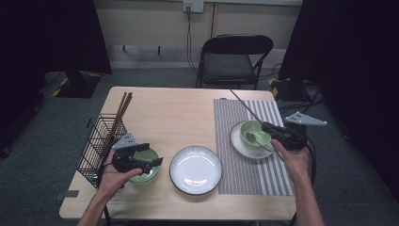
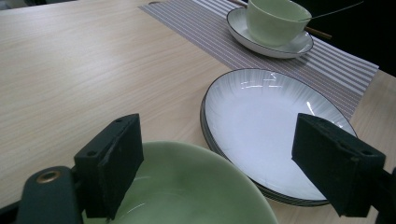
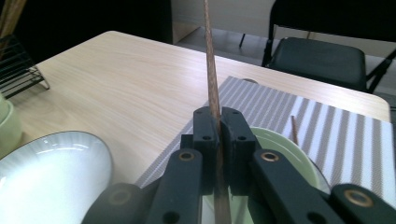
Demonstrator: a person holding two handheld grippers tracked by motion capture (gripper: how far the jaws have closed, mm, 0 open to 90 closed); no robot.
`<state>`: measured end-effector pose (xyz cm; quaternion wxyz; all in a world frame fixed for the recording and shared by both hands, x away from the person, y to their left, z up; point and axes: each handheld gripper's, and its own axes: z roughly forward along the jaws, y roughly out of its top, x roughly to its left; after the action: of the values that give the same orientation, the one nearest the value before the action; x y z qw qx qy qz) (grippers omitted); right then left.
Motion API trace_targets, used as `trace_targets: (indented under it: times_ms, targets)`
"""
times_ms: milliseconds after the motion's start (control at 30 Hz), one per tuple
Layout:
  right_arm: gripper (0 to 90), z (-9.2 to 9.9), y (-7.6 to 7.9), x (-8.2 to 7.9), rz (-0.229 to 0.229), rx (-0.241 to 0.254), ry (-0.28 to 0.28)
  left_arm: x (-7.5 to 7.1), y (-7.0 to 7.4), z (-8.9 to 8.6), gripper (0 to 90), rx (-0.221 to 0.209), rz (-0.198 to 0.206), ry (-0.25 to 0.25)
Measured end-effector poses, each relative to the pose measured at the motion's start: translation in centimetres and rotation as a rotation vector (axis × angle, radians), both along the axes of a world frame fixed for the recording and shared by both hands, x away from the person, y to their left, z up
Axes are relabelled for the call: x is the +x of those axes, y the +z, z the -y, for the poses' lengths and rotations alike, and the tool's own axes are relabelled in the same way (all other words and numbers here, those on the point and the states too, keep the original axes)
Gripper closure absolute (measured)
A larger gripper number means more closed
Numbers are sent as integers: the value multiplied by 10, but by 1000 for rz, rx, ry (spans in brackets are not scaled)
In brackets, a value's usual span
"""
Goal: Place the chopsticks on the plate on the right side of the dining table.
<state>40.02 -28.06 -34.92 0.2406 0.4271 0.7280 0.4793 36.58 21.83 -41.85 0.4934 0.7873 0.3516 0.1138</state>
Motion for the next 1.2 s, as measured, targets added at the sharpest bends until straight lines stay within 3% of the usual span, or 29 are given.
trace_targets:
  times_ms: [600, 800, 900, 1200]
  targets:
    - [853, 41, -20, 21, -49, -53, -140, 0, -2, 1, 161, 34, 1, 10]
    - [853, 48, -31, 27, -62, -65, -182, -1, -1, -1, 162, 14, -3, 19]
    - [853, 54, -40, 30, -84, -52, -205, 0, -1, -2, 162, 17, -3, 20]
    - [853, 63, -63, 39, -158, -78, -245, 1, -1, 0, 162, 18, -4, 18]
